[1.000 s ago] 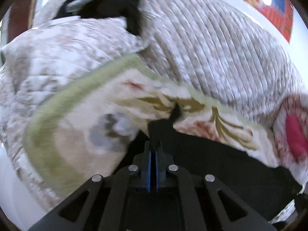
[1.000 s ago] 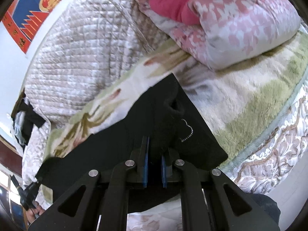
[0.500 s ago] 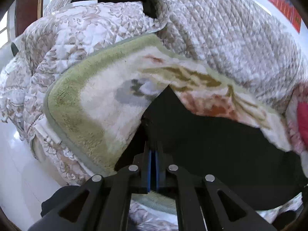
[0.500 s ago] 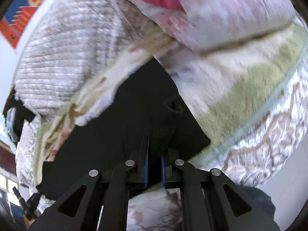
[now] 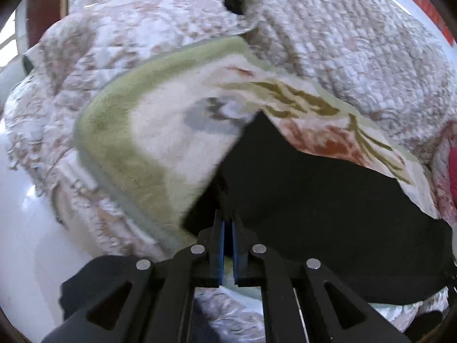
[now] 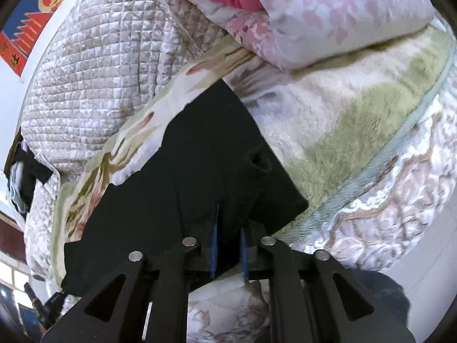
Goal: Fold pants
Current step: 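Lower the folded edge onto the pants and open both grippers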
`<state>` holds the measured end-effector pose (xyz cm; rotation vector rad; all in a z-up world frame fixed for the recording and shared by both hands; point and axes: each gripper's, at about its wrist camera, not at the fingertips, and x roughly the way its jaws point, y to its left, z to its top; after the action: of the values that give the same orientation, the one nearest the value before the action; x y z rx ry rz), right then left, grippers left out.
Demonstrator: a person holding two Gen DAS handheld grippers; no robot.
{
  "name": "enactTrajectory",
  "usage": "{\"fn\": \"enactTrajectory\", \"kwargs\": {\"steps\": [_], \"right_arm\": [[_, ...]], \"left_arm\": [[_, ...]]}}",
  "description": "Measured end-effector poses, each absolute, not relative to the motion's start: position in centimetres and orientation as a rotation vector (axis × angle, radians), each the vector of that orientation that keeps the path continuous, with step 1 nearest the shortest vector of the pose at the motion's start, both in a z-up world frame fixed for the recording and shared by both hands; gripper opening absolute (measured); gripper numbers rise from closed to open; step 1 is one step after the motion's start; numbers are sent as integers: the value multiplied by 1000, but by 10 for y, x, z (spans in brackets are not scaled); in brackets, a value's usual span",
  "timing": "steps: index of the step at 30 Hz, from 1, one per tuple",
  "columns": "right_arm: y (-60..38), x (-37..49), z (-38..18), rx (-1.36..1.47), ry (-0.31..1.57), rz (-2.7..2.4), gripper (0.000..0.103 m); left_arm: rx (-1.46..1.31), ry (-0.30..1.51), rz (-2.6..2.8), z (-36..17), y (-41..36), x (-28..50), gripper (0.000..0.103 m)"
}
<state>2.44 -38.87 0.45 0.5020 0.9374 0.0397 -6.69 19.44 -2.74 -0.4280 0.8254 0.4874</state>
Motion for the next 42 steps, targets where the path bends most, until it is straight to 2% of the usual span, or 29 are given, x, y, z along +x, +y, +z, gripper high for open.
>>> {"fn": "enactTrajectory", "kwargs": {"steps": [3,6,8,11,14,18,25,29,31,32,33,36,42], "right_arm": [[-393,10,31,412,833,-66,28],[-389,10,46,353,765,-68,28],[-375,23,44,319,778,24,28],[-354,42,28,256,812,116,28],[-372,56,-7,311,939,17,28],[-387,47,8,316,882,-33,27],[-353,97,28,252,845,137,28],[-337,144,2,177,920,114,28],[-345,151,-10,149,939,36,28],[-351,151,-13,175,933,42,30],[-354,148,-15,192,925,44,32],[-354,144,-18,158,905,10,46],[-345,118,20,122,827,37,47]], "left_arm": [[-394,762,558,-9,200,-76,9],[-376,711,540,9,202,-73,9],[-358,696,464,16,194,-60,9],[-343,723,325,11,177,-29,16],[-302,782,292,-12,165,4,17],[-322,922,345,-48,175,12,16],[-289,851,325,-26,170,25,16],[-274,819,218,-21,160,59,18],[-262,862,284,-35,169,76,18],[-283,888,322,-44,178,80,18],[-316,894,335,-51,187,81,5],[-324,847,323,-53,193,71,5],[-285,847,356,-41,186,66,5]]}}
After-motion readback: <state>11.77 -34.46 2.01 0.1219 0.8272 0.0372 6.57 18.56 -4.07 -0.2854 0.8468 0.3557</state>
